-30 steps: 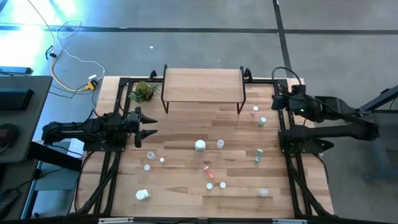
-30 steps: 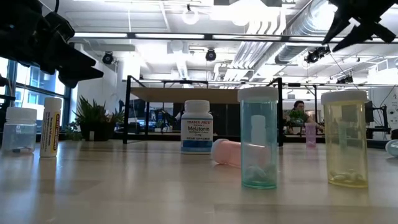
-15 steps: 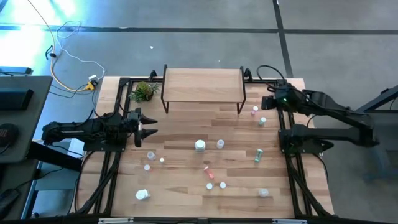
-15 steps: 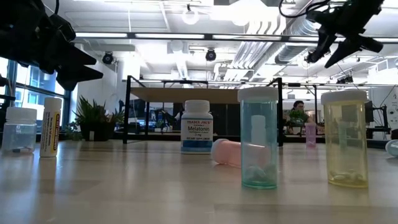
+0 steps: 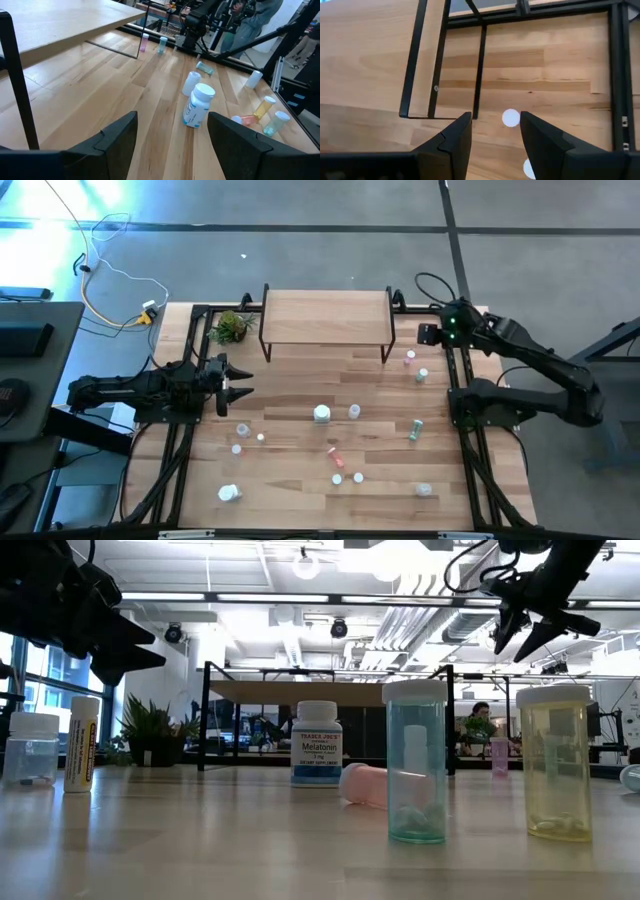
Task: Pick and place medicine bottles onto shelf by color
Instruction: Put the pink pill bottle on the shelf
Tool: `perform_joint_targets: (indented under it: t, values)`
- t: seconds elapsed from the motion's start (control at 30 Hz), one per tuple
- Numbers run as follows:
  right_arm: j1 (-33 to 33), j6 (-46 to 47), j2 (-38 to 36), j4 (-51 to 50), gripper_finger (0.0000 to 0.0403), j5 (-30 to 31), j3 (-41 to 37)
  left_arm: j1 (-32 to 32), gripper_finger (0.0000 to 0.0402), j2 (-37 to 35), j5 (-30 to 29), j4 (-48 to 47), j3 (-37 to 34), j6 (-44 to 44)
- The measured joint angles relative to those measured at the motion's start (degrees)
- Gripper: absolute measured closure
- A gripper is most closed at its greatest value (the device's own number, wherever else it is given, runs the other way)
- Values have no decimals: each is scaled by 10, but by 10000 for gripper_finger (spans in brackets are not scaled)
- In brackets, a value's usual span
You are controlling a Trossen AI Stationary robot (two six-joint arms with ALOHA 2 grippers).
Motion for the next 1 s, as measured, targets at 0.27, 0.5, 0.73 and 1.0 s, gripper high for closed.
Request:
perform_joint_targets:
  t: [0.27, 0.5, 0.73, 1.0]
  values:
    - [-65, -42, 1, 49, 244, -74, 0, 0, 172, 0, 0, 2, 0, 0]
    - [-75, -52, 32, 44, 244, -84, 9, 0, 172, 0, 0, 22, 0, 0]
    - [-70, -59, 96, 9, 244, -58, 49, 0, 172, 0, 0, 30, 0, 0]
    - [-70, -50, 157, -12, 244, -63, 46, 0, 172, 0, 0, 30, 0, -1]
